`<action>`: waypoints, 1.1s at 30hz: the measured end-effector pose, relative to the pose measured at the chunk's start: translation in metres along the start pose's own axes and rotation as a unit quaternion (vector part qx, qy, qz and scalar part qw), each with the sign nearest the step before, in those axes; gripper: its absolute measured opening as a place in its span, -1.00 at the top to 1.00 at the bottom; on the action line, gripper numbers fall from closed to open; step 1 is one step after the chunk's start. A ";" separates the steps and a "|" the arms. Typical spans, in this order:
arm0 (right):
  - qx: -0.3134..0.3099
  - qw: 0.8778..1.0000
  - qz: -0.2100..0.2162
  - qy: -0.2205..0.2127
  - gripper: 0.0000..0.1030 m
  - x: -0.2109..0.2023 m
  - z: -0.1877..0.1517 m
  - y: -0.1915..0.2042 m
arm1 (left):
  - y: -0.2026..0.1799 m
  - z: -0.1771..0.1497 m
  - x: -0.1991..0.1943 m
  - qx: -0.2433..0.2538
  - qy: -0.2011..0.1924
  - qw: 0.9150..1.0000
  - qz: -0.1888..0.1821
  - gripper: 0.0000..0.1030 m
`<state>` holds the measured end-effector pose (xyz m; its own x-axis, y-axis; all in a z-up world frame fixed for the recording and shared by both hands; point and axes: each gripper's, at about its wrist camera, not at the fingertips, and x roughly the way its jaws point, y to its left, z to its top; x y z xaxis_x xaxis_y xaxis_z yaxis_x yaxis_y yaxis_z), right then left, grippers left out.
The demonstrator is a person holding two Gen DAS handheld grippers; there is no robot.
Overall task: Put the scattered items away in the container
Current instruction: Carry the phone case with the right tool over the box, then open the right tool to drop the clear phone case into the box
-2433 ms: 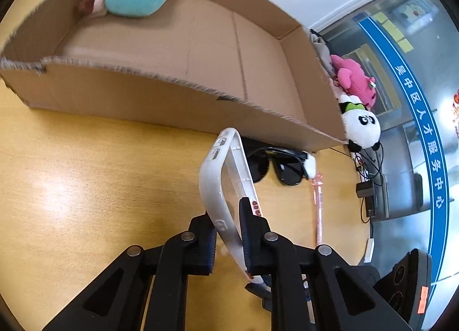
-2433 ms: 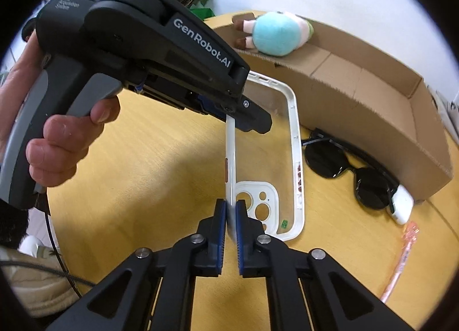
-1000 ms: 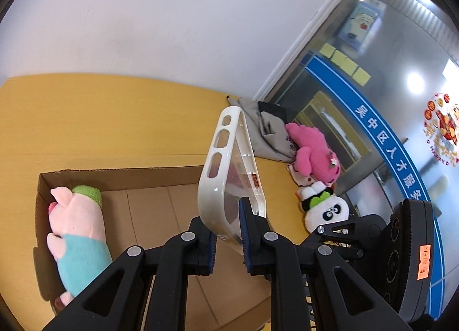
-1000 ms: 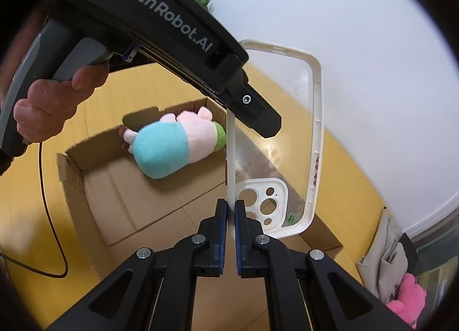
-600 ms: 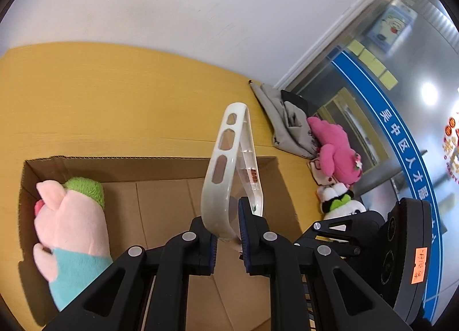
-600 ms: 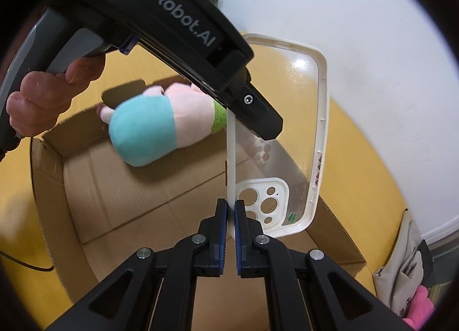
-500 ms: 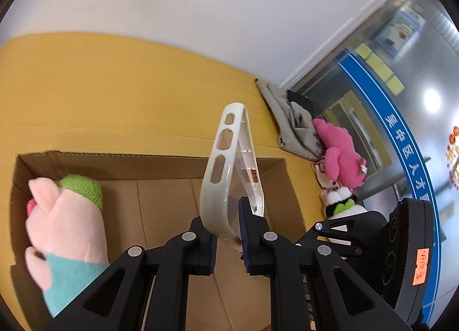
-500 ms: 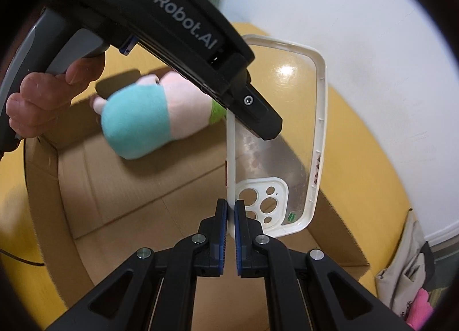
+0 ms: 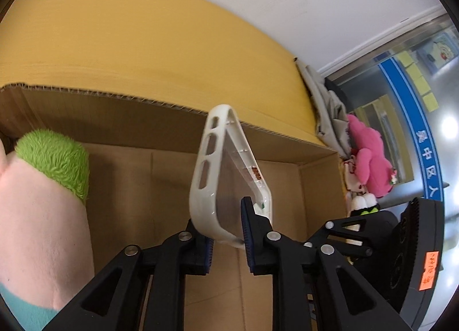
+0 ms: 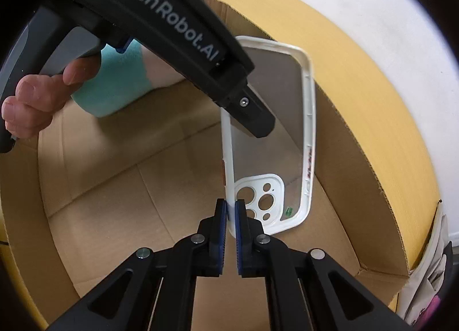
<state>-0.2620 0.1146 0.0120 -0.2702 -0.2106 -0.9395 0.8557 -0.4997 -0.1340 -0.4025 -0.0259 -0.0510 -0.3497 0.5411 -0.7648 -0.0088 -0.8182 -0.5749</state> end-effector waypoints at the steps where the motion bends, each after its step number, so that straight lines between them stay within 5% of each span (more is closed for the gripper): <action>1: -0.004 1.000 0.000 0.004 0.90 0.003 0.000 -0.001 | 0.002 -0.001 0.002 -0.002 0.002 1.000 0.006 0.58; 12: -0.044 0.999 -0.015 0.028 0.90 0.024 -0.002 0.002 | 0.011 -0.004 0.003 0.005 0.012 0.998 0.064 0.32; 19: -0.110 0.992 -0.045 0.042 0.91 0.029 -0.001 0.017 | 0.012 -0.006 0.008 0.009 0.037 0.995 0.095 0.30; 33: -0.136 0.989 -0.029 0.043 0.91 0.031 0.002 0.012 | 0.009 -0.003 -0.001 -0.033 0.070 0.990 0.117 0.35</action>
<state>-0.2613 0.1004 -0.0180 -0.2933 -0.1099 -0.9497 0.9304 -0.2611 -0.2572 -0.3994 -0.0333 -0.0567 -0.2014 0.3636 -0.9095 0.1193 -0.9125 -0.3912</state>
